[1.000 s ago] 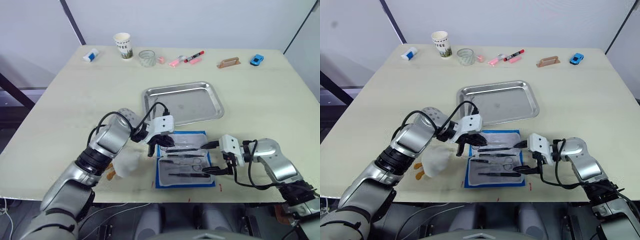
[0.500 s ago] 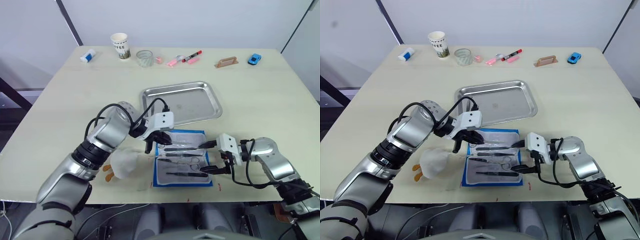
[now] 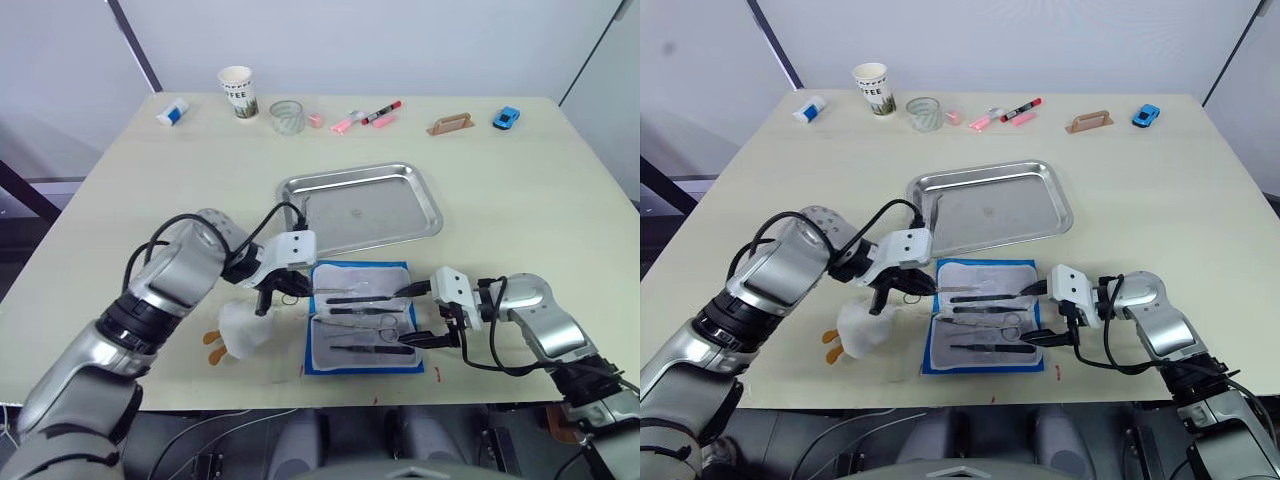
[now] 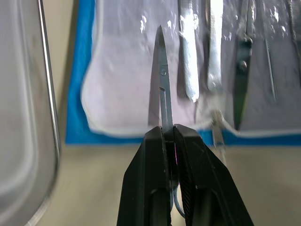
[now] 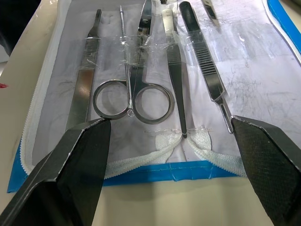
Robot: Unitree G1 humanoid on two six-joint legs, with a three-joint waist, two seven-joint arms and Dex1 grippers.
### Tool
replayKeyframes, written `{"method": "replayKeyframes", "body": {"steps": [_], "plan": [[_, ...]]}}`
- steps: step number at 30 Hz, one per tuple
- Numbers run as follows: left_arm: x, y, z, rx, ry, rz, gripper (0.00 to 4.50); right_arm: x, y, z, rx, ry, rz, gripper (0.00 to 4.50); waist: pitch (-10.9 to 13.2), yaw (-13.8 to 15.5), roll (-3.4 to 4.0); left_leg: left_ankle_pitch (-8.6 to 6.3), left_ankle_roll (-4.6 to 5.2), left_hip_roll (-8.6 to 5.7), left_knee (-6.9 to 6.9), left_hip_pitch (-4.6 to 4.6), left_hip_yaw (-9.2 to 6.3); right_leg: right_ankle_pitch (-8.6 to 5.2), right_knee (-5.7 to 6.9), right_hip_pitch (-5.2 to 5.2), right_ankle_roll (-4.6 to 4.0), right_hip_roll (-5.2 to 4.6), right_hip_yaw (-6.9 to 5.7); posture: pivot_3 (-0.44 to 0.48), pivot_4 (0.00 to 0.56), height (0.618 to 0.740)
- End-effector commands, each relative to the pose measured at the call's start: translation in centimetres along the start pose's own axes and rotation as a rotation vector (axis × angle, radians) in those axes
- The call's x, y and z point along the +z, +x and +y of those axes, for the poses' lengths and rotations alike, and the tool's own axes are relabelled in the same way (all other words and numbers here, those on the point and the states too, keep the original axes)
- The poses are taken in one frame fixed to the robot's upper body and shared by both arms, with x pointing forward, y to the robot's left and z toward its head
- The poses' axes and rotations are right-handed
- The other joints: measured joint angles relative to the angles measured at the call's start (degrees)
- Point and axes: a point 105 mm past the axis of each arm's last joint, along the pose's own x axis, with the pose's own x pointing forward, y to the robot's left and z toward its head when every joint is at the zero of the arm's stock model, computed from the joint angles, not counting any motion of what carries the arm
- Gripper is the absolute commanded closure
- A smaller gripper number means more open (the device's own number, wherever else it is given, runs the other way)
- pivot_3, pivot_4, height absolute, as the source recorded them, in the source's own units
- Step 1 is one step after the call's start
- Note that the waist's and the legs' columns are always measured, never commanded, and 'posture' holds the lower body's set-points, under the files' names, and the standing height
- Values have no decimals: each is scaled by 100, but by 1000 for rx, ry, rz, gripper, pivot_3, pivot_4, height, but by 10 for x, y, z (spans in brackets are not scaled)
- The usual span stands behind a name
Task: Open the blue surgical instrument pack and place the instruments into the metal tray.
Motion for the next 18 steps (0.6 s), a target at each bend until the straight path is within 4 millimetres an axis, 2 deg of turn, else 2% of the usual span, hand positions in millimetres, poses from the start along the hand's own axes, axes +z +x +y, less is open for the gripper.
{"method": "replayKeyframes", "body": {"steps": [1, 9, 13, 18], "plan": [[4, -22, 1, 53, 26, -35, 4487, -33, 11, 16, 61, 109, 97, 104, 0, 2, 0, 0, 0, 1, 0, 1, 1, 0, 0, 0, -1, 0, 0, 0, 150, 740], [10, -50, 0, 149, -38, -153, 4487, -34, 10, 17, 73, 109, 96, 104, 0, 10, -1, 0, 0, 3, 0, 1, 2, -1, 0, 0, -2, -2, 0, 0, 150, 740], [16, -55, 10, 273, -153, -248, 4487, -34, 9, 16, 79, 107, 95, 104, -1, 18, -3, 0, 0, 4, 0, 1, 1, -1, -1, 0, -1, -2, -2, 0, 150, 740], [39, -54, 32, 428, -349, -404, 4487, -33, 7, 16, 86, 104, 97, 104, -4, 34, -10, 0, 0, 1, 2, -1, -4, 0, 1, 2, 0, -2, -7, 0, 150, 740]]}}
